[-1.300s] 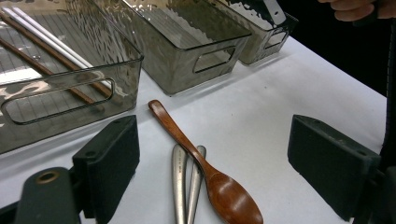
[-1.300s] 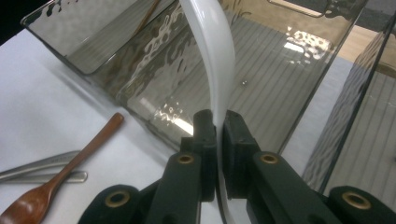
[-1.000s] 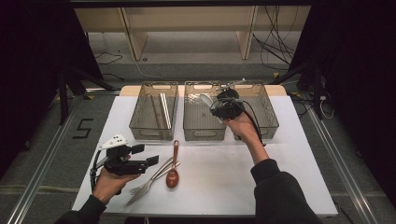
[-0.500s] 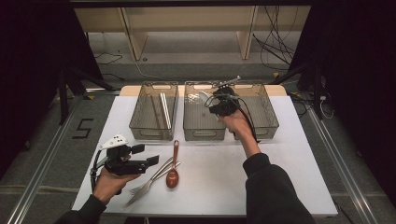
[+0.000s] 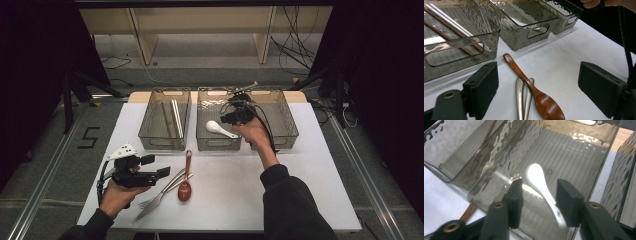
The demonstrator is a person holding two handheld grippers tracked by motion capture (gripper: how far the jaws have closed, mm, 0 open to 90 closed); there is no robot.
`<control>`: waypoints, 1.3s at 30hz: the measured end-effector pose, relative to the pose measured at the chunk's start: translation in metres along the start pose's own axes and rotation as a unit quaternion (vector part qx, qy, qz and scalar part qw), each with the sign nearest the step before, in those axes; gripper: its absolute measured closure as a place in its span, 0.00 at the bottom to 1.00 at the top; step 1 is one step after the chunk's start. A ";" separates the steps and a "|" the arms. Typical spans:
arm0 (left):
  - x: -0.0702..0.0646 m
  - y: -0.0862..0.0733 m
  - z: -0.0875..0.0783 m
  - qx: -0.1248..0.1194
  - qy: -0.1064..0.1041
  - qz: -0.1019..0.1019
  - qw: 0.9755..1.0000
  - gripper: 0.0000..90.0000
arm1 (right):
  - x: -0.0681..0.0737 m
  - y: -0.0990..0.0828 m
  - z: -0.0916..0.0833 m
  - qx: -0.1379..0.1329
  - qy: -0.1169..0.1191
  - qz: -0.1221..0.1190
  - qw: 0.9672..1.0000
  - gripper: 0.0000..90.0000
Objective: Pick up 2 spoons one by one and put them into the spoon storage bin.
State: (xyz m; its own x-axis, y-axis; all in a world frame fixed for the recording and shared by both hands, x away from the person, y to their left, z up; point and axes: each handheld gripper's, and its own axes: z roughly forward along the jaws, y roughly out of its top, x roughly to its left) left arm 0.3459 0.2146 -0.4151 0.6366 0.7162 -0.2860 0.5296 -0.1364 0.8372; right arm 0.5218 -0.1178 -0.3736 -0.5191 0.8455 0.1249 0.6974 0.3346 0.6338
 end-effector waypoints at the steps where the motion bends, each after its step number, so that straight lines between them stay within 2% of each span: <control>1: 0.000 0.000 0.000 0.000 0.000 -0.001 1.000 0.18 | 0.000 -0.001 -0.002 0.003 0.003 0.000 1.000 0.59; 9: -0.001 0.000 0.003 0.007 0.003 -0.005 1.000 0.18 | 0.006 -0.016 -0.026 -0.013 0.019 -0.019 1.000 0.48; 21: -0.002 0.000 0.007 0.023 0.004 -0.007 1.000 0.18 | 0.015 -0.053 -0.056 -0.040 0.041 -0.041 0.998 0.41; 27: -0.003 0.002 0.013 0.033 0.003 -0.013 0.999 0.18 | 0.015 -0.072 -0.066 -0.044 0.042 -0.044 0.997 0.39; 33: -0.004 0.004 0.022 0.048 0.004 -0.016 0.999 0.18 | 0.008 -0.093 -0.078 -0.060 0.042 -0.034 0.997 0.39; 39: -0.004 0.009 0.034 0.065 0.011 -0.020 0.998 0.18 | 0.007 -0.113 -0.087 -0.057 0.045 -0.034 0.997 0.39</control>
State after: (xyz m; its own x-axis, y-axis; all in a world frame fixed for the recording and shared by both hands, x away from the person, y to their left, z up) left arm 0.3673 0.1876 -0.4221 0.6020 0.7372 -0.3069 0.6233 -0.1935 0.7577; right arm 0.3969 -0.1861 -0.3779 -0.6081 0.7808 0.1433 0.6014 0.3353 0.7252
